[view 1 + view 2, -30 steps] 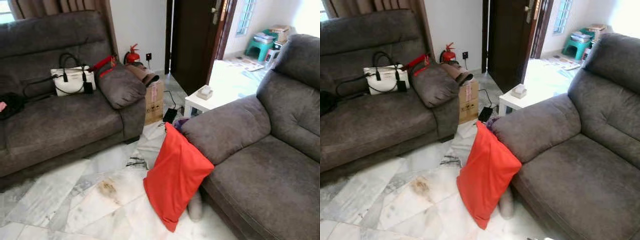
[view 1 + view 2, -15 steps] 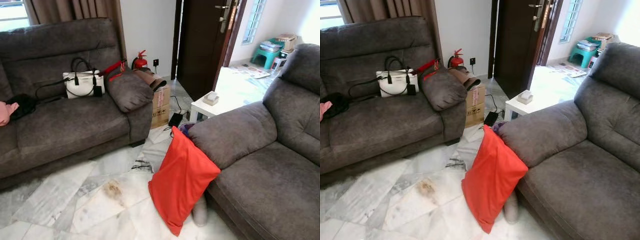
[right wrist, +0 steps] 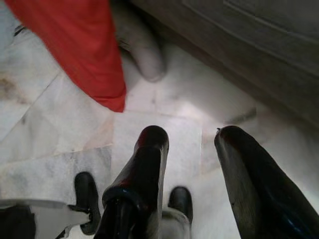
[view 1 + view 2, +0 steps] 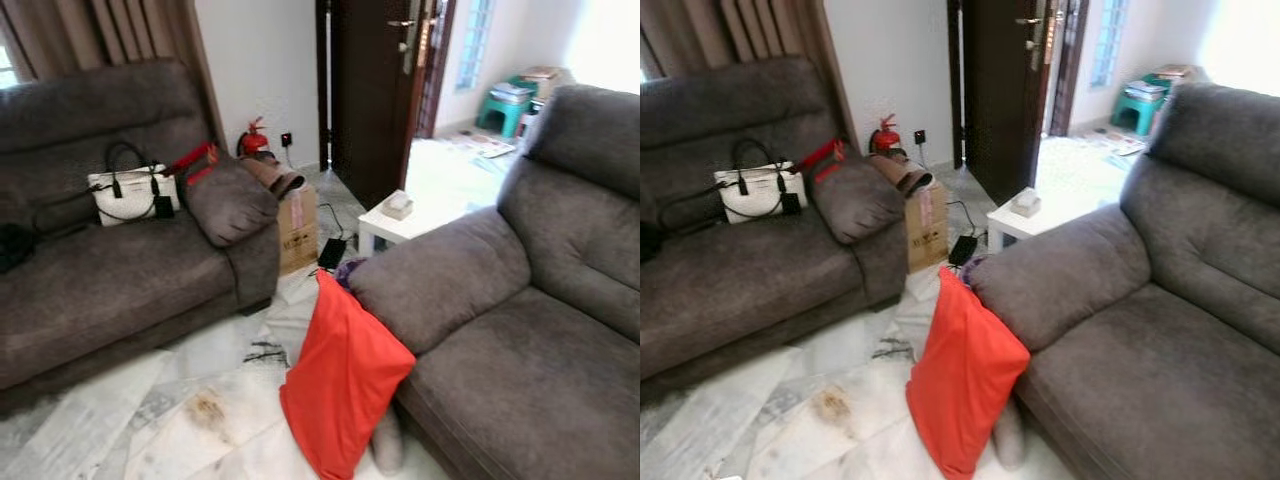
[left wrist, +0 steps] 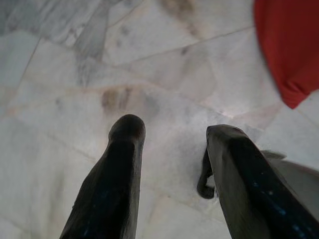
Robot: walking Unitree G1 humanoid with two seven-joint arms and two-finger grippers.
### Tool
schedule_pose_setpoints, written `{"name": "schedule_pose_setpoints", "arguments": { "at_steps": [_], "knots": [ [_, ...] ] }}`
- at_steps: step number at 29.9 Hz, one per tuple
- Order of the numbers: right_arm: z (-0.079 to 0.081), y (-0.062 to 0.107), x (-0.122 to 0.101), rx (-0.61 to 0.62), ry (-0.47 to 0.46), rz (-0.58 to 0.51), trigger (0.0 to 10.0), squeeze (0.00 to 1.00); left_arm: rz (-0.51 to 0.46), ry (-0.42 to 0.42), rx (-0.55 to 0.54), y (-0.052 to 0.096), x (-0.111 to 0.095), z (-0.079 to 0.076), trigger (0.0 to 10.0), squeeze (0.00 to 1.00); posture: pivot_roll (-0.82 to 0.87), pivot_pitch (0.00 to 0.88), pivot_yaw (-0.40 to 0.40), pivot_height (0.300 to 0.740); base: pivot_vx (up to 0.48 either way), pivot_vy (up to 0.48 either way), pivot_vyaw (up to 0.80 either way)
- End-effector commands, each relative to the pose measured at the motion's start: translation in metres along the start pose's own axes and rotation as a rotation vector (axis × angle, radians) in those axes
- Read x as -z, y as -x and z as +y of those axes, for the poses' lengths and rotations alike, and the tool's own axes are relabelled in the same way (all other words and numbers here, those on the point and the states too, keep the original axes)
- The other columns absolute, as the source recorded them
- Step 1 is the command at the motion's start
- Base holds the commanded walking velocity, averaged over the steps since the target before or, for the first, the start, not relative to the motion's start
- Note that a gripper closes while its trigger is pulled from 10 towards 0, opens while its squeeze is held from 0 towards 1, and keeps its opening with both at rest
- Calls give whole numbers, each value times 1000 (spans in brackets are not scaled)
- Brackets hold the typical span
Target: Move the pillow to the sofa from floor
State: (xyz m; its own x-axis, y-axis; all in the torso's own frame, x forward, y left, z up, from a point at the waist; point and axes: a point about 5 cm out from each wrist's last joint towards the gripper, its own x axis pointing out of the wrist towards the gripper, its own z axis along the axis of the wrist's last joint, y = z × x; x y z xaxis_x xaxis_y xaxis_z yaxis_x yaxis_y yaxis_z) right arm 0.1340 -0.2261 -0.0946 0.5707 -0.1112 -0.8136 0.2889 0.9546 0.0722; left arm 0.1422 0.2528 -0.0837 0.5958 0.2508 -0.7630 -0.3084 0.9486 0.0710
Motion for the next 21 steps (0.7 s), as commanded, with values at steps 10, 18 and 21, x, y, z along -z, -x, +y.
{"name": "schedule_pose_setpoints", "arguments": {
  "at_steps": [10,18,21],
  "knots": [
    [11,-2,0,-37,18,10,10000,0,-10,0,-17,0,-2,4,10000,0,191,0,33,740,322,0,534],
    [16,-3,-2,-40,-30,-3,10000,0,-12,-22,-11,-1,-5,7,10000,0,177,0,58,740,323,0,68],
    [21,-4,-4,-52,-55,-17,10000,0,-26,-32,-13,-2,-10,10,10000,0,201,0,60,740,322,0,0]
  ]
}}
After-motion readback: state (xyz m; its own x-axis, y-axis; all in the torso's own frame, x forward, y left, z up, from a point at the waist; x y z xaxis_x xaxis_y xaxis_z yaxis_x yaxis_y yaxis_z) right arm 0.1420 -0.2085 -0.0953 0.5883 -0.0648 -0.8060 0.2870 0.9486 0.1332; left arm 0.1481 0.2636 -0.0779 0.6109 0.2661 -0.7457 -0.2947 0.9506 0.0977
